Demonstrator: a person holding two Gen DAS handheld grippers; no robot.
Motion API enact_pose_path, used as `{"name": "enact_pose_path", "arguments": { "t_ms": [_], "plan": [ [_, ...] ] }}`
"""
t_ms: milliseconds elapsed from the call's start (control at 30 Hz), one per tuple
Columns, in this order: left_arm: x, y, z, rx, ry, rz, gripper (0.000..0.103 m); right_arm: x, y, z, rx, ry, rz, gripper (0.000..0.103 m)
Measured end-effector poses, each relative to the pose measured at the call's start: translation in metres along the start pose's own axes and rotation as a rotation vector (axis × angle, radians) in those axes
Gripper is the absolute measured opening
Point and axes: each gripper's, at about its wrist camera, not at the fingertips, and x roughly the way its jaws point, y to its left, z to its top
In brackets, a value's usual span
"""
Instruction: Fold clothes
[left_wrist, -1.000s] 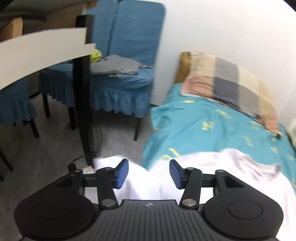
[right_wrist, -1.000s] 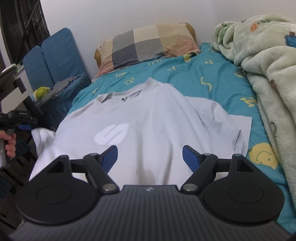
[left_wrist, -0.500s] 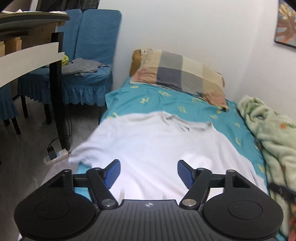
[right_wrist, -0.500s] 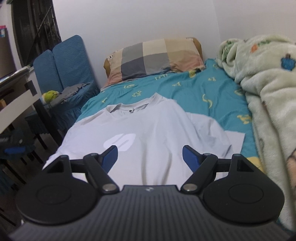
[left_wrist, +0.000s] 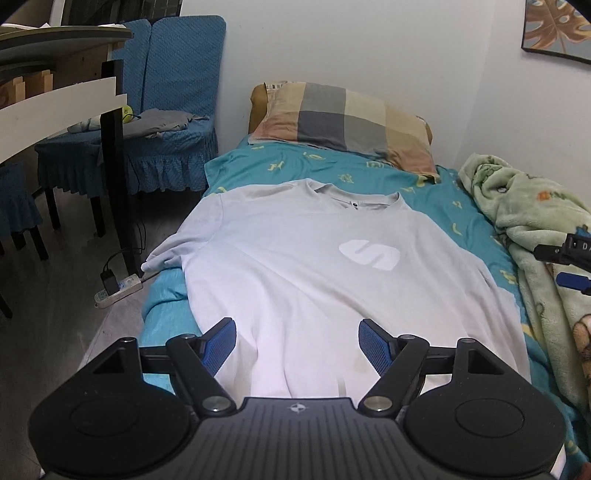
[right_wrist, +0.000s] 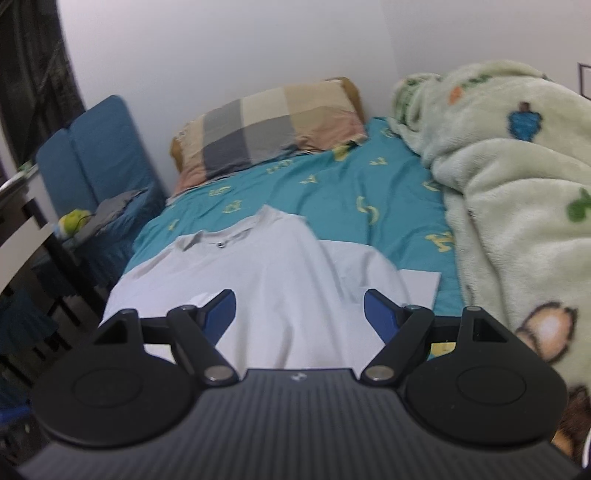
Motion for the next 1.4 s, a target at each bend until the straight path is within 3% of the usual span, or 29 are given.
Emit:
{"name": "enact_pose_path", "arguments": {
  "t_ms": [167,400,567,767,1033,1233,1300,1333,1367,1400],
  "plan": [
    [0.004,0.003,-0.001,-0.016,0.004,-0.006,0.075,0.015,-0.023,0.011,0.063,0.036,-0.033,0.078],
    [0.01,0.008,-0.001,-0.038,0.005,0.012,0.075,0.031,-0.043,0.031,0.119,0.072,-0.015,0.076],
    [0.008,0.011,0.001,-0.07,-0.017,0.027,0.075,0.051,-0.073,0.051,0.123,0.128,-0.013,0.06],
    [0.014,0.015,0.005,-0.132,-0.026,0.026,0.075,0.091,-0.095,0.044,0.138,0.217,-0.06,0.049],
    [0.039,0.025,0.005,-0.203,0.022,0.018,0.075,0.138,-0.111,0.032,0.236,0.254,-0.174,0.046],
    [0.052,0.026,0.005,-0.175,0.011,0.023,0.075,0.171,-0.109,0.022,0.203,0.254,-0.242,0.046],
    [0.054,0.028,0.006,-0.175,0.007,0.022,0.075,0.18,-0.106,0.02,0.179,0.255,-0.245,0.037],
    [0.055,0.029,0.006,-0.175,0.005,0.021,0.075,0.184,-0.104,0.019,0.165,0.255,-0.246,0.014],
    [0.056,0.03,0.006,-0.174,0.003,0.021,0.075,0.185,-0.103,0.022,0.15,0.245,-0.251,0.005],
    [0.057,0.031,0.006,-0.174,0.001,0.02,0.075,0.181,-0.101,0.029,0.133,0.218,-0.264,0.005]
  ]
}}
